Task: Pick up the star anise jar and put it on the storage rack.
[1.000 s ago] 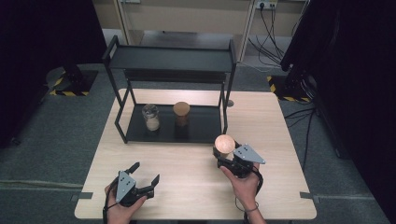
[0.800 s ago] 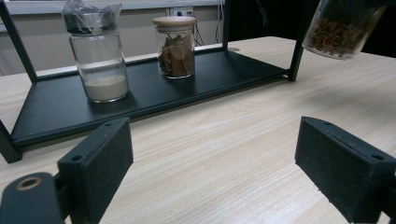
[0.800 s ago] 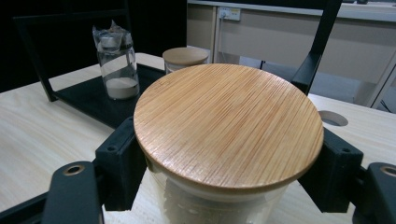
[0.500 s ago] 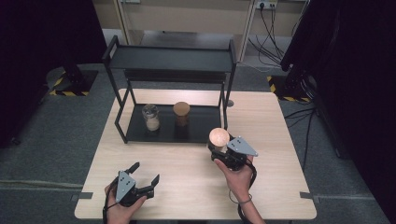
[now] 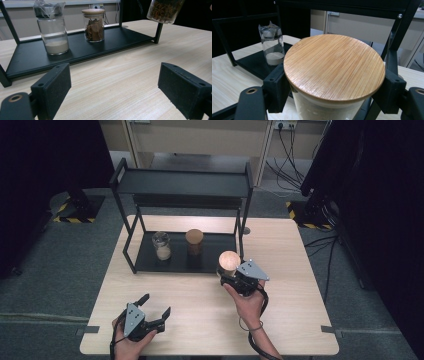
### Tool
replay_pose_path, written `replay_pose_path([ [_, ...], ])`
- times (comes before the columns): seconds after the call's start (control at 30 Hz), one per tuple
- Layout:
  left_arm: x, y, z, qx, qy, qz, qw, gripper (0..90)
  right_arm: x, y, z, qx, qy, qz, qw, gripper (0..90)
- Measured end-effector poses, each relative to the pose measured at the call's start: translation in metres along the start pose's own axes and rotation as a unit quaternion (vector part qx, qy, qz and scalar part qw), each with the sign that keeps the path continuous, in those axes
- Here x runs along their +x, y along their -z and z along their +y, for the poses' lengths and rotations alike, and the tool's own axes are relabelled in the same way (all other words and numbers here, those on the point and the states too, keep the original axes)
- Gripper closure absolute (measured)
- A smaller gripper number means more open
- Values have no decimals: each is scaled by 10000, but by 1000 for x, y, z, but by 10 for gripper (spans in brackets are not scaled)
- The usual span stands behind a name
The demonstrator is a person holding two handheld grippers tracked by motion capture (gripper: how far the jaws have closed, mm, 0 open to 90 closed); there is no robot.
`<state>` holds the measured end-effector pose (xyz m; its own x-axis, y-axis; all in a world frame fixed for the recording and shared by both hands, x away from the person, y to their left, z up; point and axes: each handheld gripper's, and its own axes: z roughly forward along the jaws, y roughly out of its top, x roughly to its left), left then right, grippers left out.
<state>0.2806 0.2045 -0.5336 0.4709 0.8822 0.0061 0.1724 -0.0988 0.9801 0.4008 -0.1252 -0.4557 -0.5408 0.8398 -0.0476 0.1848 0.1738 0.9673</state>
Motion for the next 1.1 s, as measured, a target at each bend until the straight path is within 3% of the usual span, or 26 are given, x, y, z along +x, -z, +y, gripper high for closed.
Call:
replay_pose_path([
  [1.1,0,0,0,1,-3,-10,10000,108,8,-30,11,88,11,-127,9999,258],
])
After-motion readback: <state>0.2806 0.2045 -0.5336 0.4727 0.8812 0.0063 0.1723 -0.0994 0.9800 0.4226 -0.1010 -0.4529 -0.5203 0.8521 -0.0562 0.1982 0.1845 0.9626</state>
